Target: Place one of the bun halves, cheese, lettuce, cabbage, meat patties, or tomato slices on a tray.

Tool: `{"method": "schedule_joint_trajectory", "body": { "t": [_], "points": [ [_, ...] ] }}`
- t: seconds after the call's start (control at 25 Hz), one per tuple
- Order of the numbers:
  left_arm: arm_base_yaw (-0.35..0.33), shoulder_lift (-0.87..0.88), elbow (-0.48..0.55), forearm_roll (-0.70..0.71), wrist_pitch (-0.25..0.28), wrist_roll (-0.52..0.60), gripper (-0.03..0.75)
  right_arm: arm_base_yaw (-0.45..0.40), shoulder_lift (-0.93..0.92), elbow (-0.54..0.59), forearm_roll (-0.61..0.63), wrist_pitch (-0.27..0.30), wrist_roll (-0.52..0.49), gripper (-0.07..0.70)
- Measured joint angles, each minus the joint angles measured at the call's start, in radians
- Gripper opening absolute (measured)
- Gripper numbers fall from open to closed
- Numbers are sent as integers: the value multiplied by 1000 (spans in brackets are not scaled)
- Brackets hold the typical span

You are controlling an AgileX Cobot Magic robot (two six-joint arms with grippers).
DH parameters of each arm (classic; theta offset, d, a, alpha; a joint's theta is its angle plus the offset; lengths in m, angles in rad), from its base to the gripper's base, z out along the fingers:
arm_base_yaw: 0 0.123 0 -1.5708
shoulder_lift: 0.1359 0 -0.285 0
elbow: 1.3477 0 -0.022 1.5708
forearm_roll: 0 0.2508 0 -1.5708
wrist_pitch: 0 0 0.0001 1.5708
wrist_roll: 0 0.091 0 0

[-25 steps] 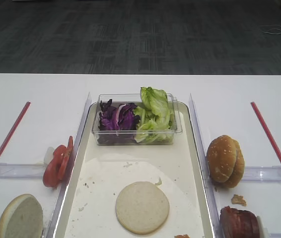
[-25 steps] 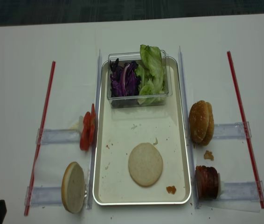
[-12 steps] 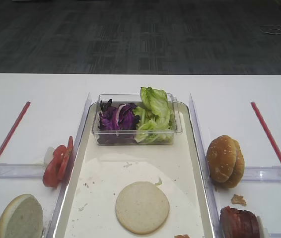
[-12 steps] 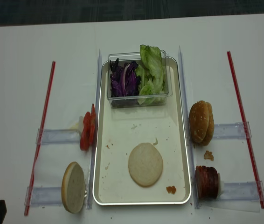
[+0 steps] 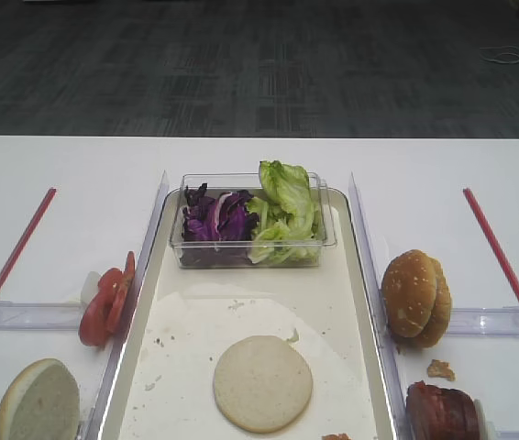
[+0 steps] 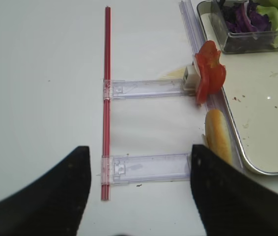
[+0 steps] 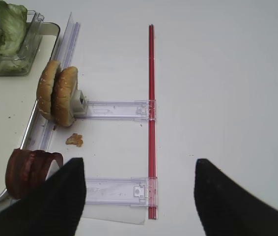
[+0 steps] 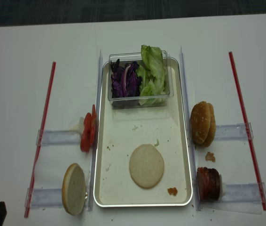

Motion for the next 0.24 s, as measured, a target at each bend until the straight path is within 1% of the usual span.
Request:
{"method": "schedule_joint_trajectory", "body": {
  "t": [0.24],
  "points": [
    [0, 0, 0, 0, 0, 0, 421, 0, 0, 0, 0, 0, 0, 490]
  ]
}}
